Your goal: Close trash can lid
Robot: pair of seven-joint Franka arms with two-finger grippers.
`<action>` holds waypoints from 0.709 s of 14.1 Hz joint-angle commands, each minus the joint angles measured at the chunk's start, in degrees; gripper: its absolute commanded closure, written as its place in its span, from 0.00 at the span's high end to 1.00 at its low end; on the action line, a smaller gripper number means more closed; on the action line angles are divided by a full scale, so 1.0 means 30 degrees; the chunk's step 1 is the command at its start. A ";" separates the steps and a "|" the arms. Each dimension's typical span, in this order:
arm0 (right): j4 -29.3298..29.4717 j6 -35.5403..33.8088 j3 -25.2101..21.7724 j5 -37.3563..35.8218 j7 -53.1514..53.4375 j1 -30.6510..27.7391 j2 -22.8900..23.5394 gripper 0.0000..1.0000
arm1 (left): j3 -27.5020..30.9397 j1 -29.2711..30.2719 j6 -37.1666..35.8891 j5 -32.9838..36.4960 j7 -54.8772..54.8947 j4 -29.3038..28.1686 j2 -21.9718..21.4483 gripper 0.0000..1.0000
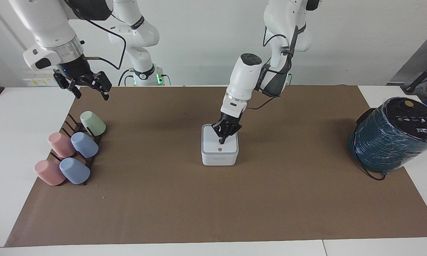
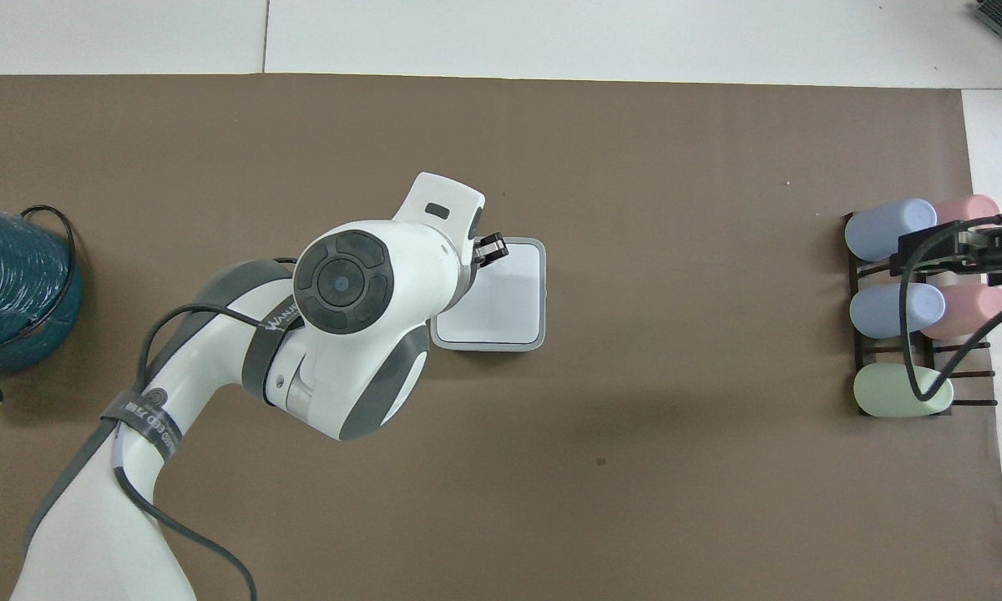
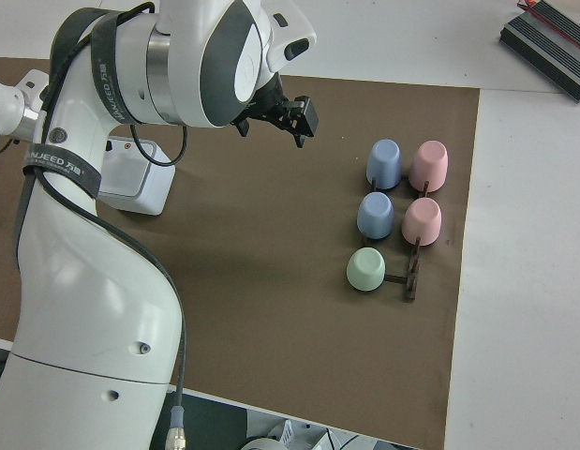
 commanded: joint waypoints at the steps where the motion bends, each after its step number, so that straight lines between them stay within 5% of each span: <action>1: -0.0405 -0.0047 -0.0025 -0.0080 0.0015 0.0027 -0.0397 1.00 | 0.0001 0.1012 -0.2688 -0.0180 0.1634 0.0398 -0.0979 0.00; 10: -0.0434 0.0128 -0.0025 -0.0373 -0.0132 0.0056 -0.0397 1.00 | 0.0030 0.7398 -1.1741 -0.0239 1.2996 0.1776 -0.4345 0.01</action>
